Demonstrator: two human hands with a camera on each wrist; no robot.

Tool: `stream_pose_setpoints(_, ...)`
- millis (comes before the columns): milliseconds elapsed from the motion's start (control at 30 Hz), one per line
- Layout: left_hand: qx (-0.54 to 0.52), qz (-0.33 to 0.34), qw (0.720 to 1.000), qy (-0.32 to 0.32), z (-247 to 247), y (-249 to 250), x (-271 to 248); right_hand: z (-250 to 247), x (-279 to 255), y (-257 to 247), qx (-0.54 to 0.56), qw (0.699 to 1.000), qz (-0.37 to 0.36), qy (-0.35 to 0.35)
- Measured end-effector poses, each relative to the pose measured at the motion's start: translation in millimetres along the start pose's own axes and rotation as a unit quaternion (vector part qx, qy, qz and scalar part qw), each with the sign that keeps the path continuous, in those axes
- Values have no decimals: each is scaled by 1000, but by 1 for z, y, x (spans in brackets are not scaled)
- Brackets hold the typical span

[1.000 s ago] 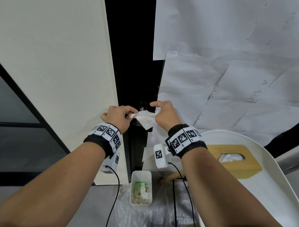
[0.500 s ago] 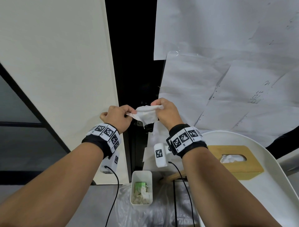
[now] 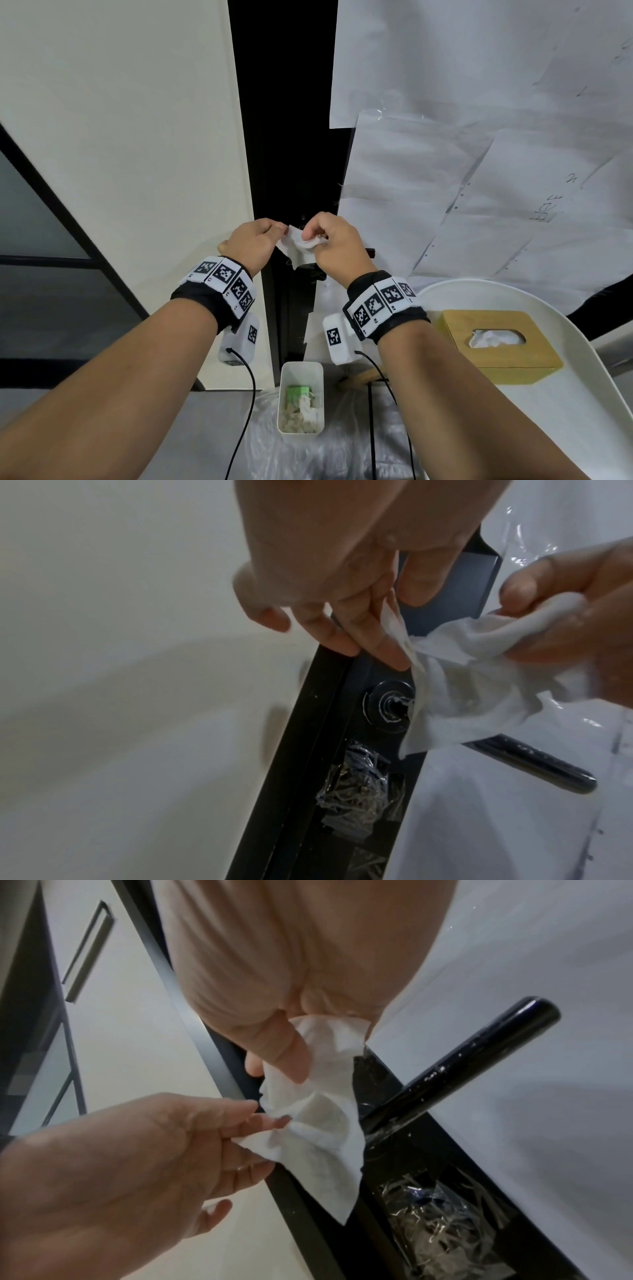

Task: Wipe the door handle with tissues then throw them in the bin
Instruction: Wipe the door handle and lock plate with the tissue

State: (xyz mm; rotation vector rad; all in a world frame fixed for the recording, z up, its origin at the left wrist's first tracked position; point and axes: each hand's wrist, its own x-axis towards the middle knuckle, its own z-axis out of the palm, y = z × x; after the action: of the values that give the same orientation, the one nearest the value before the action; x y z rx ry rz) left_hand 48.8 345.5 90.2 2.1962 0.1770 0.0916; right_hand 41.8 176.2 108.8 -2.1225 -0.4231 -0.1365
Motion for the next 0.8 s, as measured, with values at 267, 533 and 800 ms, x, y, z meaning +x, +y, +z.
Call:
stream_pose_setpoints(267,-27,80,996,28,4,9,0,0,-3,4,26,999,29,-25)
stream_pose_setpoints(533,-100,100,990,21,8,8,3,-7,1,15,35,994,92,51)
stream_pose_setpoints(800,-137,131,982,-3,9,12,-1,-9,0,17,-78,994,71,-17)
